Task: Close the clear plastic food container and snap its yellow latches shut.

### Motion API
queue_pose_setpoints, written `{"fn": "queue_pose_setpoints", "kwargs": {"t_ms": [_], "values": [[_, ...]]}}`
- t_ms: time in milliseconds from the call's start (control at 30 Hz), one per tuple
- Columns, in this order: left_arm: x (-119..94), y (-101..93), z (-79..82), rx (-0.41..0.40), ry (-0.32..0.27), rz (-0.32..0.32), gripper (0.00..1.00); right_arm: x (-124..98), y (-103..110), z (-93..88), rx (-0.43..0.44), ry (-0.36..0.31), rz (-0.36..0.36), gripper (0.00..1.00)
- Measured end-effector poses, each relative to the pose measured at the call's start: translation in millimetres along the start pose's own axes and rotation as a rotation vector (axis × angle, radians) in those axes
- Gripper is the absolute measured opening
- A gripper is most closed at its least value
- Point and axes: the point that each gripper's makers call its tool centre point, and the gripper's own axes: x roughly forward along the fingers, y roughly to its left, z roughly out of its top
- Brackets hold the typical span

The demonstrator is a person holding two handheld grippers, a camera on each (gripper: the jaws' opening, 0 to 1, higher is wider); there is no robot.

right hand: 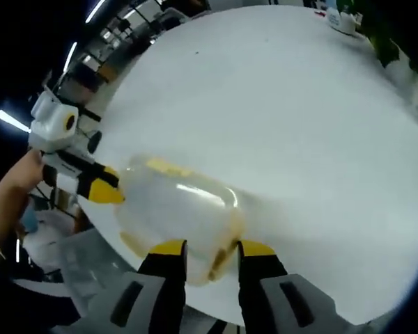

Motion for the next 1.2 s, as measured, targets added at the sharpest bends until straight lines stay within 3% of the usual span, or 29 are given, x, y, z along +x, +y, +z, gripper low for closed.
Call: {"fn": "queue_pose_setpoints", "kwargs": {"t_ms": [700, 733, 800, 867, 1033, 1067, 1200], "values": [[1, -1.4, -1.2, -0.046, 0.017, -0.022, 0.21, 0, -6, 0.2, 0.102, 0.013, 0.043, 0.19], [3, -4.2, -8.5, -0.067, 0.056, -0.039, 0.21, 0, -5, -0.4, 0.097, 0.017, 0.044, 0.19], [3, -7.3, -11.7, -0.071, 0.062, -0.036, 0.21, 2, -2, -0.5, 0.136, 0.021, 0.042, 0.17], [1, -11.1, -13.0, -0.012, 0.075, -0.017, 0.21, 0, -3, -5.7, 0.106, 0.049, 0.028, 0.17], [5, -14.6, -11.6, -0.123, 0.079, -0.034, 0.18, 1, -6, -4.8, 0.122, 0.024, 0.039, 0.17], [8, -11.3, -7.1, -0.106, 0.062, -0.026, 0.18, 1, -5, -4.2, 0.118, 0.023, 0.039, 0.17], [0, -16.8, -19.4, -0.092, 0.06, -0.028, 0.19, 3, -4, -1.6, 0.113, 0.027, 0.038, 0.18]]}}
